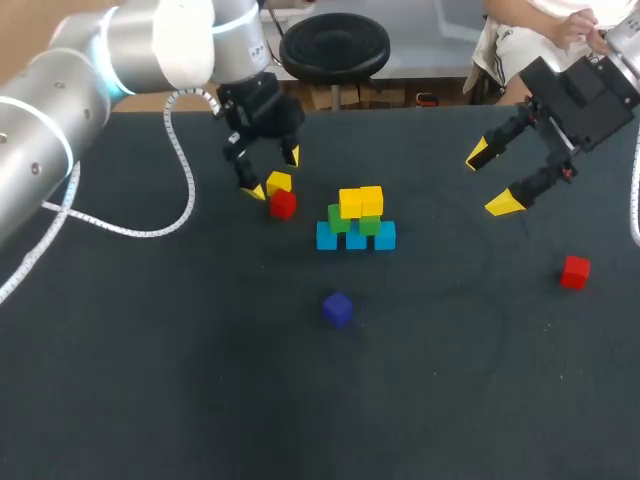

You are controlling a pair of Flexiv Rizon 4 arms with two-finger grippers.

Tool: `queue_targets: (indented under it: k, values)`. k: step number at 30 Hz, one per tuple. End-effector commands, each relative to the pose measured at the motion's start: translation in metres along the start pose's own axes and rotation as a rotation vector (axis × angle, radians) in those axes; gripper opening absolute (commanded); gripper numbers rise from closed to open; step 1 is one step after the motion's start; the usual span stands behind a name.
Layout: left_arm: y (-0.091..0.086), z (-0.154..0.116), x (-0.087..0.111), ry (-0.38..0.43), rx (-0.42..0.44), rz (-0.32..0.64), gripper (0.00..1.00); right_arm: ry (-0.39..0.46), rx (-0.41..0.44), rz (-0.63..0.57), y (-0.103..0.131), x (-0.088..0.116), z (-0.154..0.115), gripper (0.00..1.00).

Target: Place the blue cubes, place green cubes on the blue cubes, place the yellow cubes on the green cubes, then place the red cubes on the yellow cubes, and place purple cube on the red cubes.

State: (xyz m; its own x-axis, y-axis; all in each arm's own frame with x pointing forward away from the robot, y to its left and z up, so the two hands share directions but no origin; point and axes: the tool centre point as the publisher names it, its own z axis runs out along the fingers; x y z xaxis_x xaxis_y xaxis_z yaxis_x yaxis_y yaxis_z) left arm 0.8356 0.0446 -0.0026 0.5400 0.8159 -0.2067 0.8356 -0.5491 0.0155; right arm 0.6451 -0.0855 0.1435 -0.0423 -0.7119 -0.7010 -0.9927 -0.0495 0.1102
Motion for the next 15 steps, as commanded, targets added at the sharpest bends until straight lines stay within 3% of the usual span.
queue_targets:
  k: [1, 4, 7, 8, 11, 15]
  values:
    - [0.0104, 0.0025, 0.0004, 0.006, 0.676, 0.003, 0.53, -0.001, 0.000, -0.001, -0.0002, 0.0002, 0.0003, 1.00]
    - [0.0101, 0.0058, 0.0000, 0.009, 0.688, 0.000, 0.40, -0.001, 0.000, -0.001, -0.0002, 0.0002, 0.0003, 1.00]
    - [0.0081, 0.0085, 0.0010, 0.006, 0.699, -0.011, 0.40, -0.001, 0.000, -0.001, -0.0002, 0.0002, 0.0003, 1.00]
    - [0.0073, 0.0091, 0.0015, 0.007, 0.702, -0.013, 0.34, -0.001, 0.000, -0.001, -0.0002, 0.0002, 0.0003, 1.00]
    - [0.0051, 0.0098, 0.0030, 0.006, 0.712, -0.023, 0.03, -0.001, 0.000, -0.001, -0.0002, 0.0002, 0.0003, 1.00]
    - [0.0011, 0.0060, 0.0047, 0.009, 0.705, -0.032, 0.00, -0.001, 0.000, -0.001, -0.0002, 0.0002, 0.0003, 1.00]
